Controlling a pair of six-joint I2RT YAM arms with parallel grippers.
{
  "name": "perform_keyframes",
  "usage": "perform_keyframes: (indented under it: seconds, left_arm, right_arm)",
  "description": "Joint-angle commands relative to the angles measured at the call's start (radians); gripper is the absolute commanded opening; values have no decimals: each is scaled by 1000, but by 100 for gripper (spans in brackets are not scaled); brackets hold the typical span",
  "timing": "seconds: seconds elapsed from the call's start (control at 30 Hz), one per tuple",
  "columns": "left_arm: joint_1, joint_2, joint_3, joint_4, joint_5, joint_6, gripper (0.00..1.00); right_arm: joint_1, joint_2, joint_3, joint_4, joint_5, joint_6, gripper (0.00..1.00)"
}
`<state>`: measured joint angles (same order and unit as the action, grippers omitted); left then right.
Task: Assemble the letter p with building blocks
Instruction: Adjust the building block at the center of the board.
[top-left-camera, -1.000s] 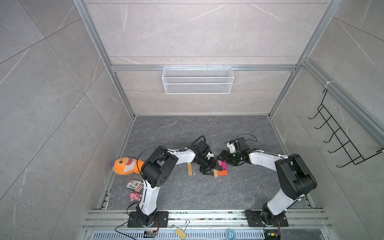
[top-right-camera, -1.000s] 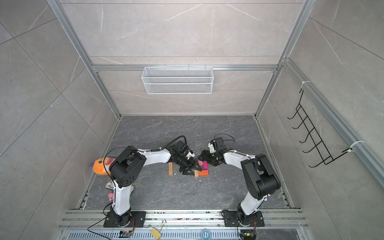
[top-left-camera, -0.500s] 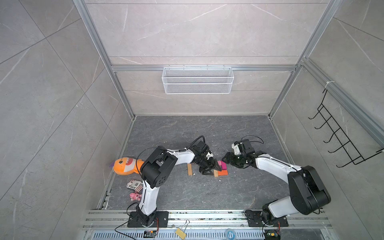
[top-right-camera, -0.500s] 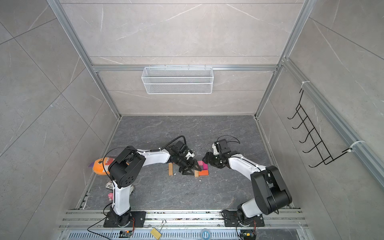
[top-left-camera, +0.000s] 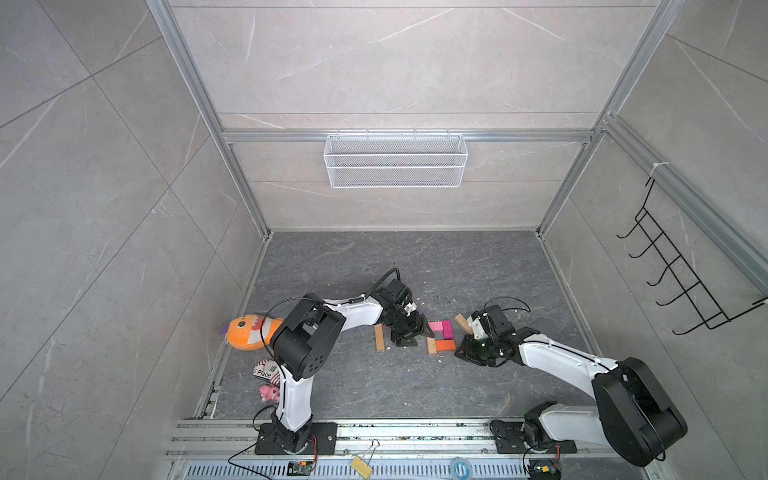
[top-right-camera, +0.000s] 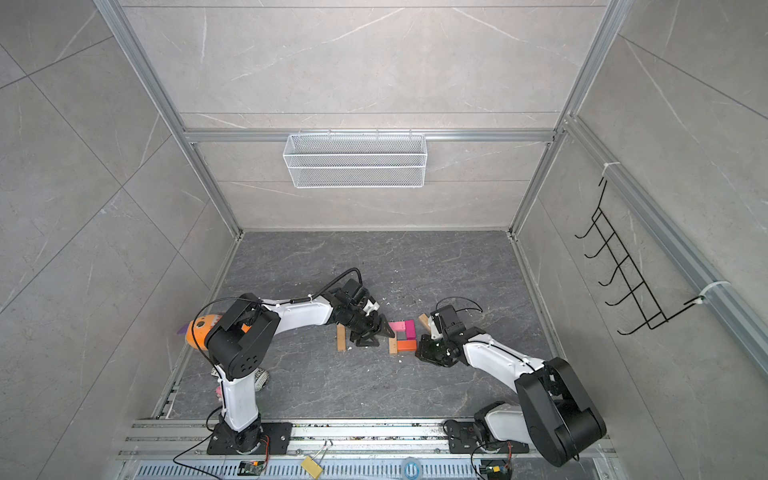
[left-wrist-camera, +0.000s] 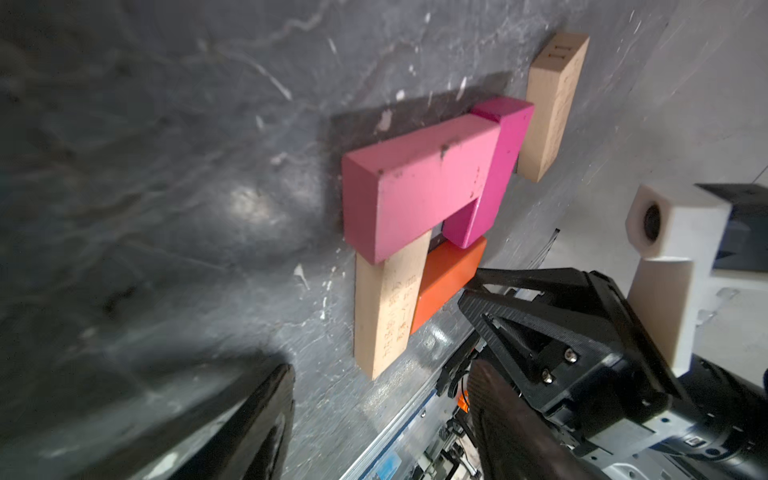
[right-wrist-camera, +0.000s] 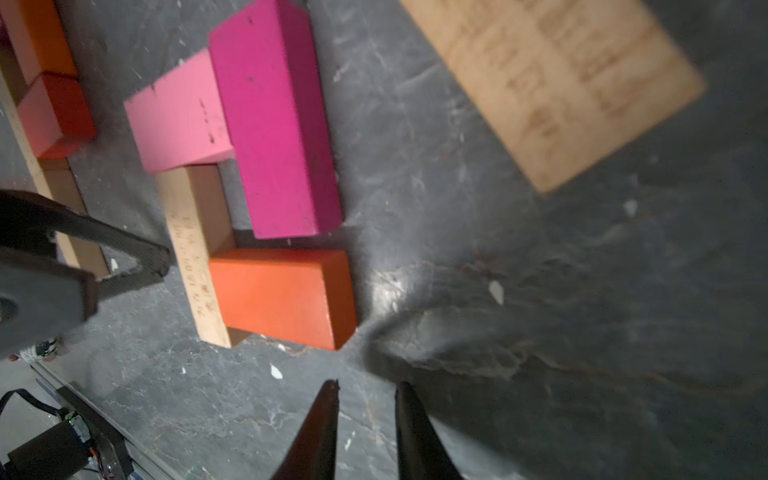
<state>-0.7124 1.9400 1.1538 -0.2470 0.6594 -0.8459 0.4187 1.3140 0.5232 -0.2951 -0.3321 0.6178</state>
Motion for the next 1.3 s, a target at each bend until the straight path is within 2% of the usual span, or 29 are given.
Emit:
perform_keyframes:
  seconds: [0.0, 0.43, 0.97, 1.27]
  left_arm:
    - [9, 13, 45, 7, -39, -31, 69]
    - [28, 129, 168, 19, -32, -41, 73]
    - [27, 173, 216, 7, 8, -21, 73]
    - [26, 167, 195, 20, 6, -33, 72]
  right_arm:
    - [11, -21, -18, 14, 6, 27, 28]
    - [12, 2, -5, 0, 20, 24, 27]
    - [12, 17, -4, 9, 16, 27, 29]
    - [12, 21, -2, 12, 23, 33, 29]
